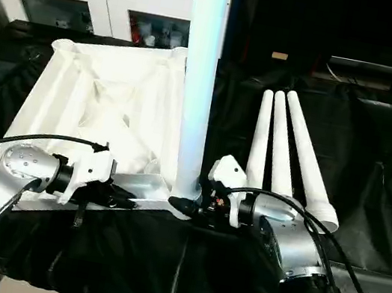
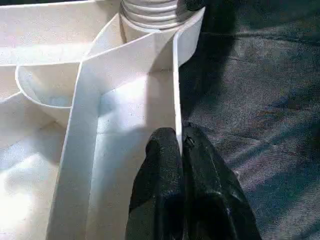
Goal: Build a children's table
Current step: Rotate leg to tighten
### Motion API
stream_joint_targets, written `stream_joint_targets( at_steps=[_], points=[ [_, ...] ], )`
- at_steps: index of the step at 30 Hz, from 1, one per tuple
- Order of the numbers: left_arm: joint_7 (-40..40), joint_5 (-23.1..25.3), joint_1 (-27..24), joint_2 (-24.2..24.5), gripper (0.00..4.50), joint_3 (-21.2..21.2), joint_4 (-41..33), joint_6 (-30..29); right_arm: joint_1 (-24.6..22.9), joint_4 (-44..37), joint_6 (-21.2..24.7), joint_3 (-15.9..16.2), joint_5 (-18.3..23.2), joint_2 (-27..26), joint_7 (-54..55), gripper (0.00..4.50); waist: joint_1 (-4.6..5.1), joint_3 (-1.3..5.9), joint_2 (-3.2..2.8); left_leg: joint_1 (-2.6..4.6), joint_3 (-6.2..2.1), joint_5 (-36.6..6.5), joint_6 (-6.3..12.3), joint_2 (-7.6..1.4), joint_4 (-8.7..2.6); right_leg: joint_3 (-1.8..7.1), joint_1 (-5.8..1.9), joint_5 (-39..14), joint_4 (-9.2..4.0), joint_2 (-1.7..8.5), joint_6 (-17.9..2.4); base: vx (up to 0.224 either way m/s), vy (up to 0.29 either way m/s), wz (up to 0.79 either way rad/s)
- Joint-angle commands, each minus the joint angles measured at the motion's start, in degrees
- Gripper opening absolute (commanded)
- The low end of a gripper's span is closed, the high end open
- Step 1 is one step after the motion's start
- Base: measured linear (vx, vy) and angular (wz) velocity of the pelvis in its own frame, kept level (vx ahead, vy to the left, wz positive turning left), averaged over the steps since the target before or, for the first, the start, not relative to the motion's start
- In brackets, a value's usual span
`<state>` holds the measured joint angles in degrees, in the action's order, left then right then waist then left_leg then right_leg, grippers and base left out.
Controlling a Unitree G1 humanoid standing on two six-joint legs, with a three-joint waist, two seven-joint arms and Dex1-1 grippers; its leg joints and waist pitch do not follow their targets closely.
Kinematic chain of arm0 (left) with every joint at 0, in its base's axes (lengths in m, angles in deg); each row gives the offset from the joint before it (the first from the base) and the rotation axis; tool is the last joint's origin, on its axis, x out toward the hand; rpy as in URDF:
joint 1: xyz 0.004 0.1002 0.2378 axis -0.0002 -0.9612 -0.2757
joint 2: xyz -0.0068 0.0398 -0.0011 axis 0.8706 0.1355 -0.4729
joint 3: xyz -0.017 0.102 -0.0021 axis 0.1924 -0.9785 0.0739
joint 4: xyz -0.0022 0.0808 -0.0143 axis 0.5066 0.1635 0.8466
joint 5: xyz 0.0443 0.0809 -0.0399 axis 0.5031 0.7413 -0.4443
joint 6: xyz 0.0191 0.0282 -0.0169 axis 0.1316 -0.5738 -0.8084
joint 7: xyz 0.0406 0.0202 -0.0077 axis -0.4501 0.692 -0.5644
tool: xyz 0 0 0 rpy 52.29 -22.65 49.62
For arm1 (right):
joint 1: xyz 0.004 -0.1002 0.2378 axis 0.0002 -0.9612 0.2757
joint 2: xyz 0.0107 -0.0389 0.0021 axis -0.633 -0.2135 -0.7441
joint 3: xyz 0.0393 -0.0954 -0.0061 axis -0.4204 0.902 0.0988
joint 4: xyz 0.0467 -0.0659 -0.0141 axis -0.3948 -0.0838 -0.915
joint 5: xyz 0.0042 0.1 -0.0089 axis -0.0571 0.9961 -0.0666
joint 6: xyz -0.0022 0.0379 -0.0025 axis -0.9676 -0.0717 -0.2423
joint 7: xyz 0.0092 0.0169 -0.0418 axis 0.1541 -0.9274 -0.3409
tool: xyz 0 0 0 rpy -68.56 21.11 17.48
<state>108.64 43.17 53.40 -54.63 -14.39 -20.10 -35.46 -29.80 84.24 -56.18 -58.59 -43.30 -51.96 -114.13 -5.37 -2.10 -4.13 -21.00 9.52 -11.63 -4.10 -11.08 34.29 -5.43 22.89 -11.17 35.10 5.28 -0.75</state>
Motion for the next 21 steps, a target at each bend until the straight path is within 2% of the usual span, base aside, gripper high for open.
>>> stream_joint_targets(
  at_steps=[1,2,4,5,6,8,10,11,12,16,17,18,19,20,21],
  points=[
    [-2.33,0.61,2.0,-1.02,0.0,-0.29,0.09,0.31,-1.54,-0.5,1.26,2.71,-0.14,-1.18,-0.24,2.75,0.13,3.45,0.1,0.24,-0.25,-8.47,3.61,-1.97,-3.85,2.9,-3.28,-5.01,-3.61,3.11,-13.77,0.0,0.0,0.0],
    [-3.97,1.1,2.26,-1.77,0.0,-0.03,0.52,-0.11,-1.66,0.07,1.53,2.05,-0.34,-2.14,1.76,2.75,0.1,3.38,0.26,0.32,-0.23,-9.24,3.24,-1.98,-3.94,2.95,-3.26,-6.4,-3.76,3.18,-13.56,0.0,0.0,0.0],
    [-8.03,2.03,2.94,-3.67,0.0,0.53,1.21,-1.62,-1.32,2.02,2.27,0.72,-1.39,-4.43,7.34,2.75,0.23,3.09,0.19,0.45,-0.21,-10.74,2.35,-1.91,-4.14,2.99,-3.0,-10.02,-4.23,3.22,-12.91,0.0,0.0,0.0],
    [-13.02,2.76,3.78,-6.54,0.0,1.23,1.84,-3.6,-0.53,5.0,3.11,-0.93,-2.77,-7.66,14.91,2.75,0.32,2.96,0.27,0.6,-0.27,-12.17,1.51,-1.88,-4.36,2.95,-3.06,-13.84,-4.56,3.31,-11.85,0.0,0.0,0.0],
    [-13.02,2.76,3.78,-6.54,0.0,1.23,1.84,-3.6,-0.53,5.0,3.11,-0.93,-2.77,-7.66,14.91,2.74,0.63,2.69,0.25,0.71,-0.31,-13.91,0.58,-1.77,-4.5,2.91,-2.88,-18.04,-5.08,3.44,-10.87,0.0,0.0,0.0],
    [-18.15,3.11,4.36,-10.37,0.0,1.78,1.67,-5.73,0.72,8.71,2.68,-2.36,-3.79,-11.58,22.38,2.74,0.9,2.6,0.34,0.67,-0.59,-14.82,-0.3,-1.72,-4.79,2.83,-3.11,-21.32,-5.35,3.49,-9.09,0.0,0.0,0.0],
    [-22.12,3.66,4.34,-14.28,0.0,1.41,0.5,-7.91,2.51,12.69,1.56,-3.9,-4.14,-15.94,29.47,2.74,1.37,2.27,0.17,1.16,-0.57,-18.01,-0.74,-1.59,-4.86,2.66,-2.61,-25.9,-6.05,3.51,-7.86,0.0,0.0,0.0],
    [-22.3,3.71,4.32,-14.48,0.0,1.35,0.42,-8.02,2.63,12.92,1.49,-3.97,-4.17,-16.18,29.86,2.74,1.67,2.34,0.18,1.31,-0.71,-18.67,-0.88,-1.55,-4.88,2.73,-2.55,-26.57,-6.18,3.6,-7.63,0.0,0.0,0.0],
    [-24.41,4.74,3.95,-16.79,0.0,0.35,-0.79,-9.16,4.34,15.97,0.34,-4.99,-4.67,-19.28,34.93,2.74,2.02,2.39,0.3,1.04,-0.8,-18.43,-0.72,-1.49,-5.01,2.64,-2.74,-26.02,-6.24,3.43,-7.27,0.0,0.0,0.0],
    [-25.81,6.62,2.93,-18.42,0.0,-1.54,-2.4,-9.7,6.49,19.48,-2.93,-6.16,-5.64,-22.34,39.75,2.74,2.59,2.49,0.18,0.69,-0.9,-17.71,-0.05,-1.44,-4.99,2.59,-2.77,-25.41,-6.21,3.52,-7.14,0.0,0.0,0.0],
    [-25.96,6.89,2.89,-18.44,0.0,-1.71,-2.4,-9.67,6.71,19.85,-3.32,-6.55,-5.45,-22.71,39.8,2.74,2.61,2.55,0.63,0.63,-0.79,-16.96,0.5,-1.42,-4.96,2.7,-2.78,-24.56,-6.23,3.42,-7.13,0.0,0.0,0.0],
    [-25.96,6.89,2.89,-18.44,0.0,-1.71,-2.4,-9.67,6.71,19.85,-3.32,-6.55,-5.45,-22.71,39.8,2.74,2.52,2.66,0.34,0.53,-0.8,-15.83,0.87,-1.5,-4.98,2.79,-2.82,-22.45,-5.93,3.4,-7.69,0.0,0.0,0.0],
    [-26.22,7.54,2.92,-18.25,0.0,-2.1,-2.29,-9.51,7.12,20.46,-3.83,-7.26,-5.01,-23.17,39.41,3.09,2.51,2.7,0.28,0.46,-0.79,-15.35,1.0,-1.54,-4.99,2.8,-2.9,-21.3,-5.81,3.36,-7.96,0.0,0.0,0.0],
    [-26.21,7.71,2.93,-18.05,0.0,-2.18,-2.1,-9.22,7.25,20.54,-4.06,-7.45,-4.69,-23.22,38.49,3.09,2.51,2.8,0.37,0.4,-0.74,-14.52,1.25,-1.61,-4.95,2.86,-2.96,-19.15,-5.55,3.34,-8.63,0.0,0.0,0.0],
    [-26.09,7.7,2.93,-17.92,0.0,-2.18,-2.01,-9.06,7.26,20.43,-4.01,-7.53,-4.4,-23.19,37.76,3.3,2.53,2.77,0.33,0.34,-0.73,-14.32,1.35,-1.62,-4.96,2.85,-3.0,-18.45,-5.47,3.34,-8.95,0.0,0.0,0.0]
  ],
)
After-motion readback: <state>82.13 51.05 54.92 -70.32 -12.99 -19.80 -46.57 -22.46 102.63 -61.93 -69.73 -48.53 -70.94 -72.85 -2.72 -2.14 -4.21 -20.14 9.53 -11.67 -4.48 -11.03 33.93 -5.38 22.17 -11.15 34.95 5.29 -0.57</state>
